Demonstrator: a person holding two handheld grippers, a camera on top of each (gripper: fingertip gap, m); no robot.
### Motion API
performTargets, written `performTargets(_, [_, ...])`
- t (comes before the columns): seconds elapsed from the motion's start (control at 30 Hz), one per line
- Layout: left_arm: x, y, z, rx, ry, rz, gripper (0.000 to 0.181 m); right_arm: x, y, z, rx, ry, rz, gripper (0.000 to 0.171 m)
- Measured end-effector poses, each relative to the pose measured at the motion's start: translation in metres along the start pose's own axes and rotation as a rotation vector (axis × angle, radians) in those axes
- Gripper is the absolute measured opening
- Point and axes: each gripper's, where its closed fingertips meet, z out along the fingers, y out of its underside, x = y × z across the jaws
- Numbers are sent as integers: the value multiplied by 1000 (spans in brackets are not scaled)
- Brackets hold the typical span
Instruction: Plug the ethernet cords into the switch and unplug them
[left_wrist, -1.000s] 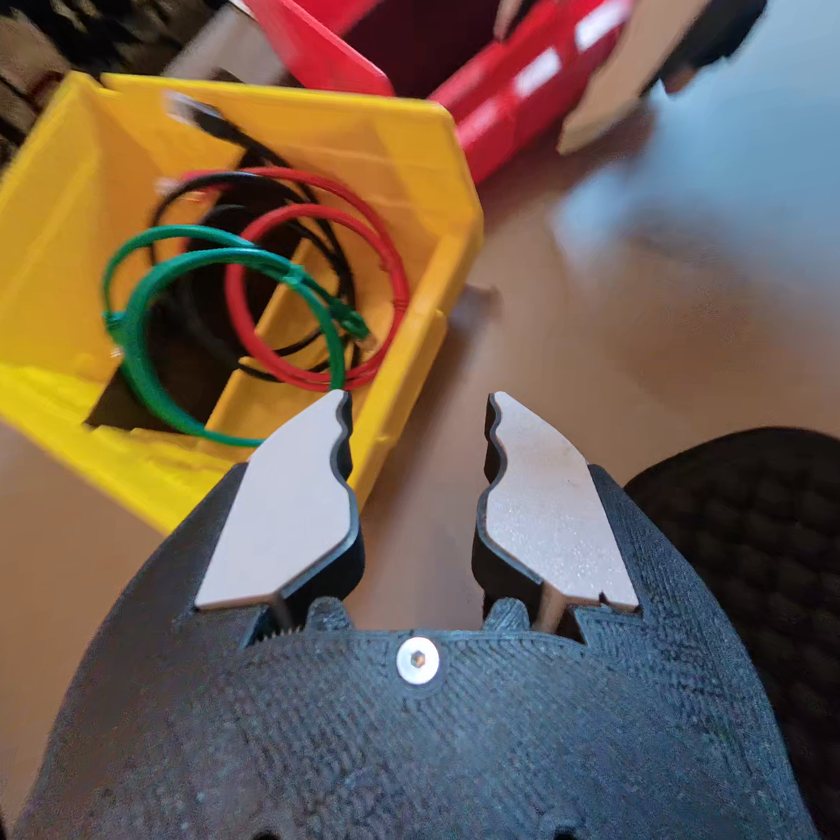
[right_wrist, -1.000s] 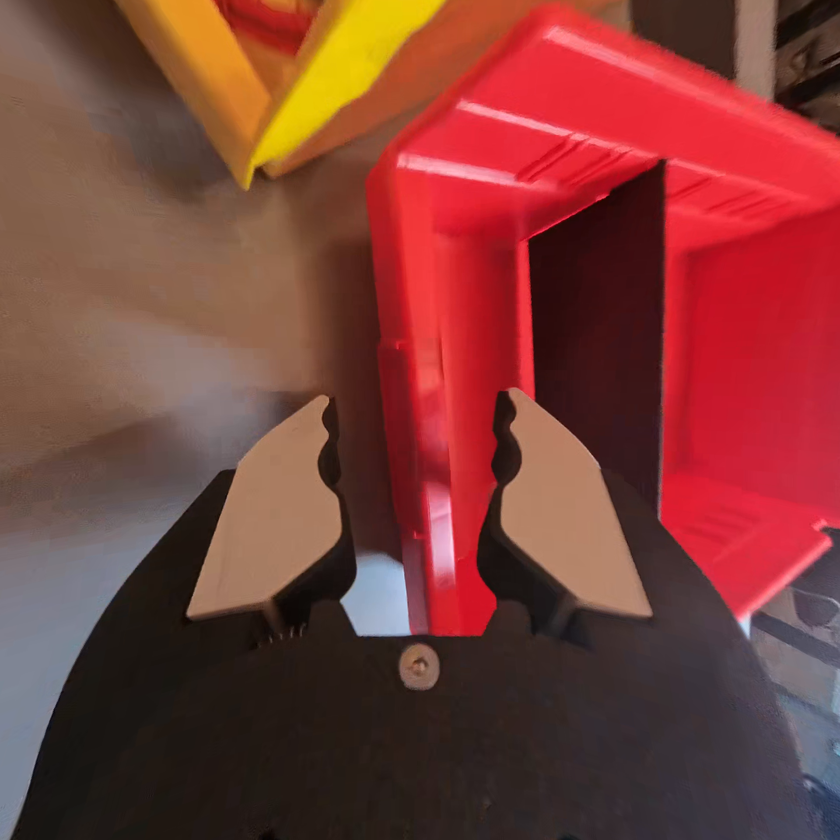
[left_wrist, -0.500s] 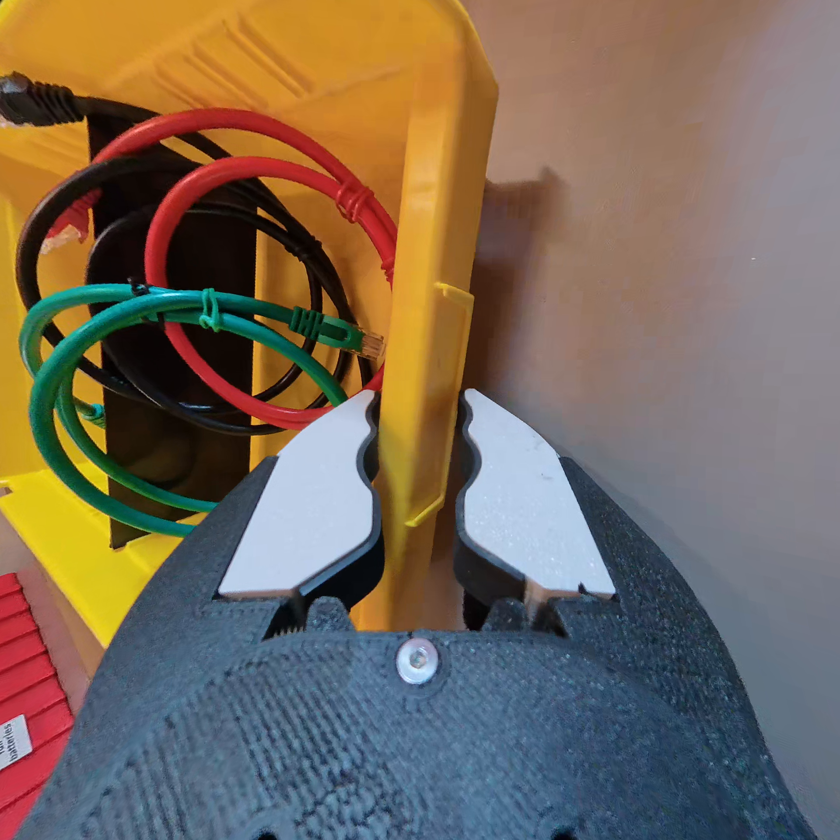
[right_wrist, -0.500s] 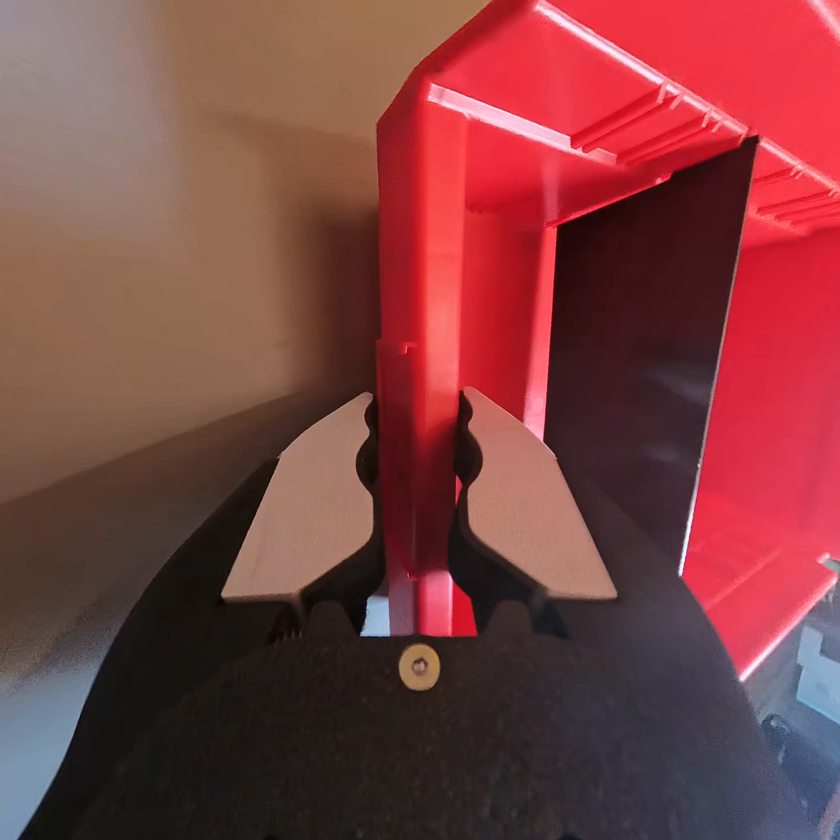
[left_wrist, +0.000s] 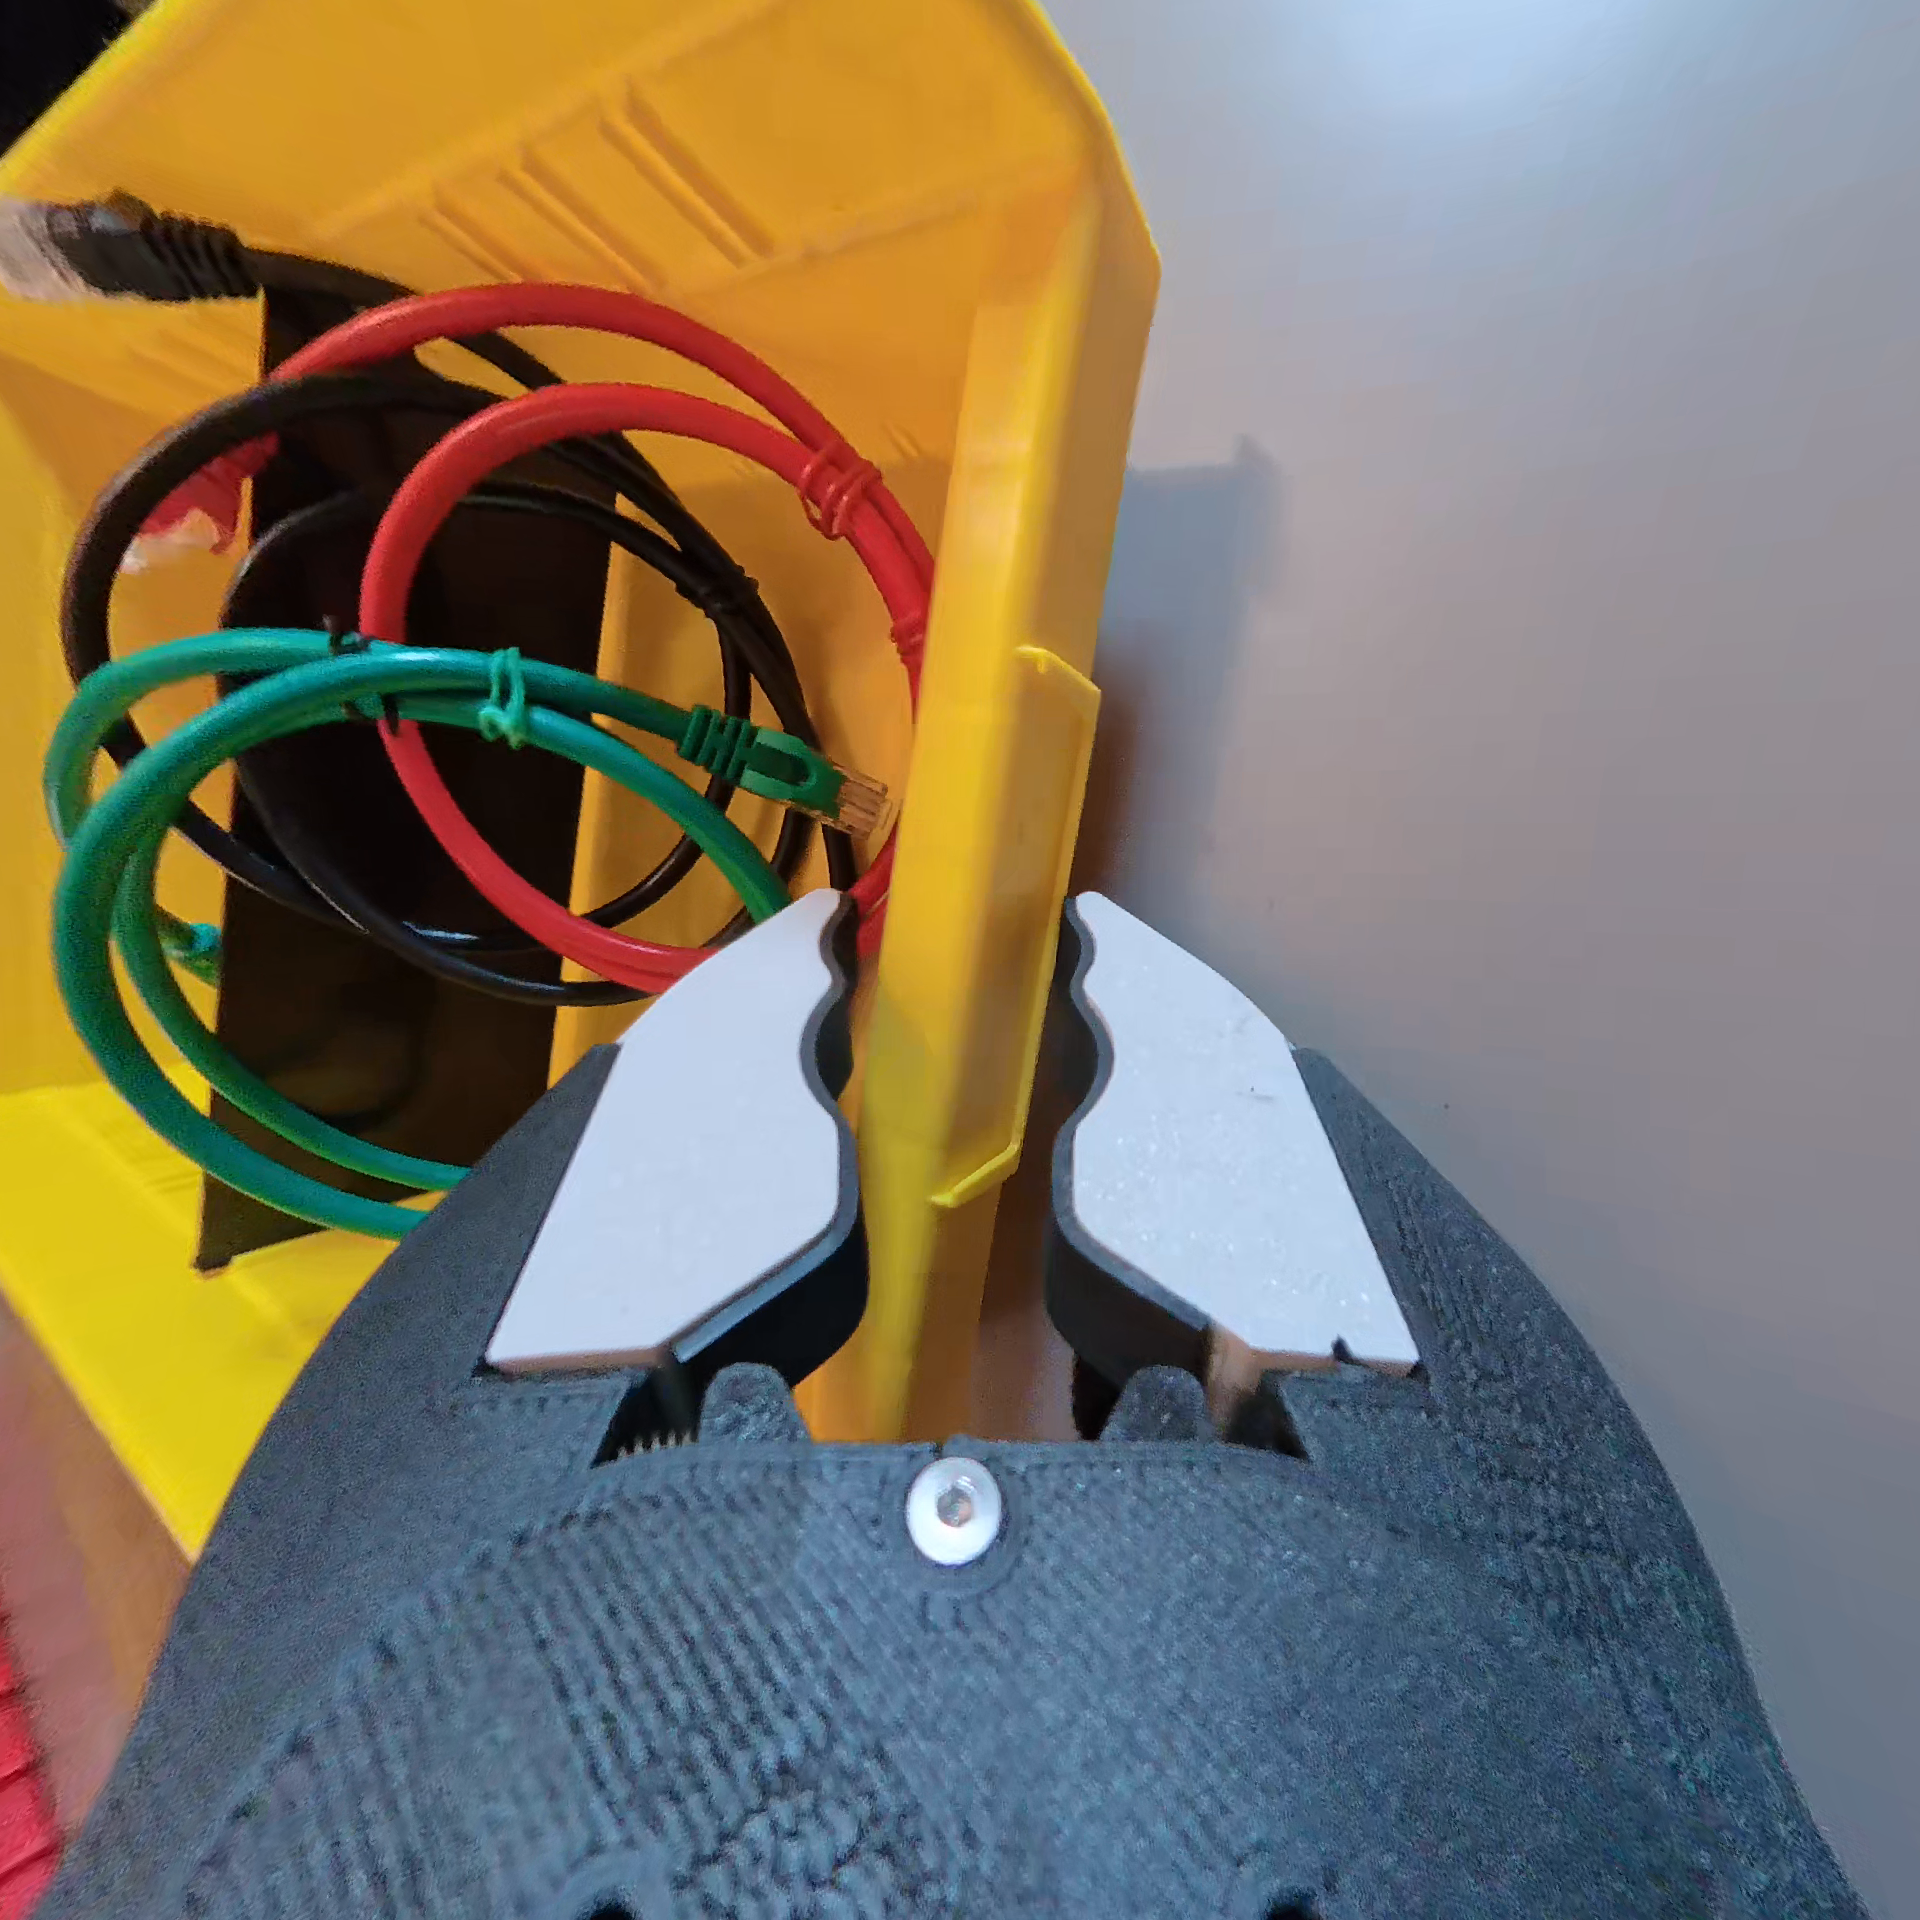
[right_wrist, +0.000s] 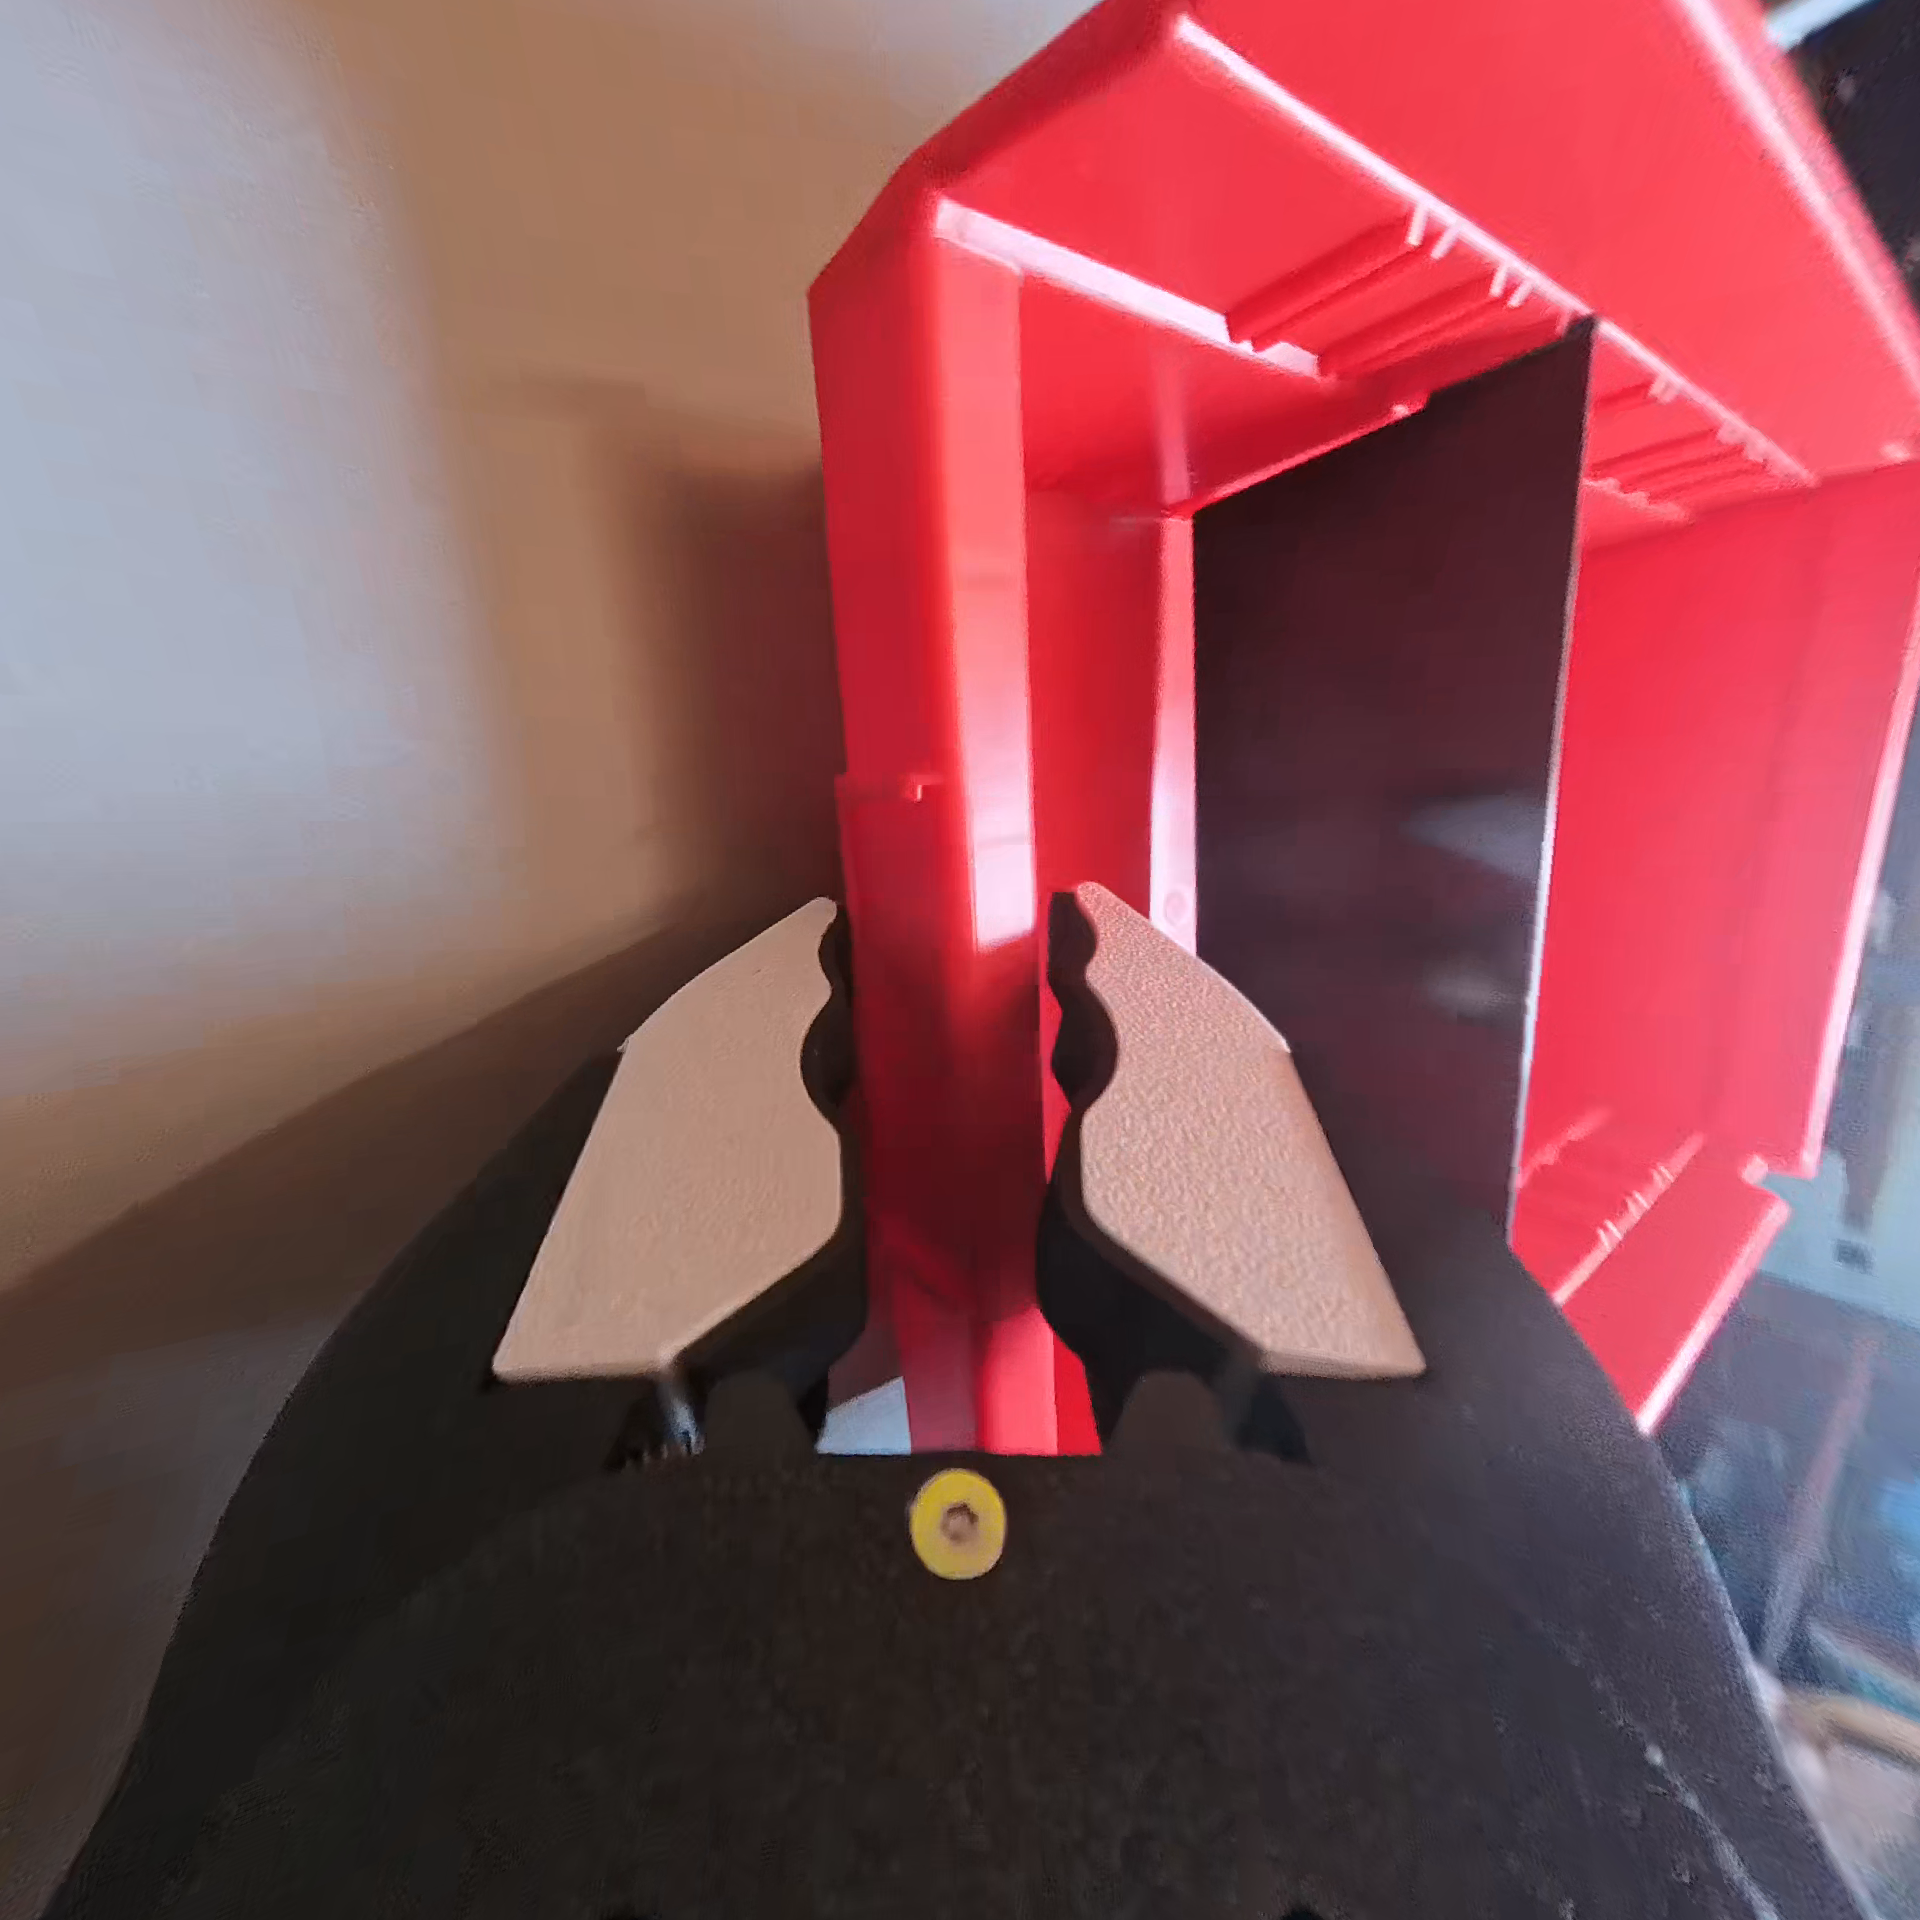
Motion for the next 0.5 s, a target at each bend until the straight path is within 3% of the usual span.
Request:
performTargets(0.07, [-7, -6, -6, 29, 49, -75, 47, 13, 3, 1, -18, 56, 43, 46])
performTargets(0.13, [-18, -23, -26, 123, 79, -162, 44, 14, -10, -11, 59, 52, 131, 52])
performTargets(0.2, [-41, -46, -54, 250, 115, -277, 42, 6, -38, -34, 231, -2, 256, 53])
performTargets(0.3, [-100, -66, -78, 320, 78, -423, 40, -10, -81, -69, 476, -106, 418, 53])
performTargets(0.4, [-159, -68, -66, 227, 35, -508, 39, -26, -115, -98, 650, -204, 545, 50])
performTargets(0.5, [-199, -56, -31, 44, 42, -540, 39, -41, -129, -113, 725, -243, 575, 47])
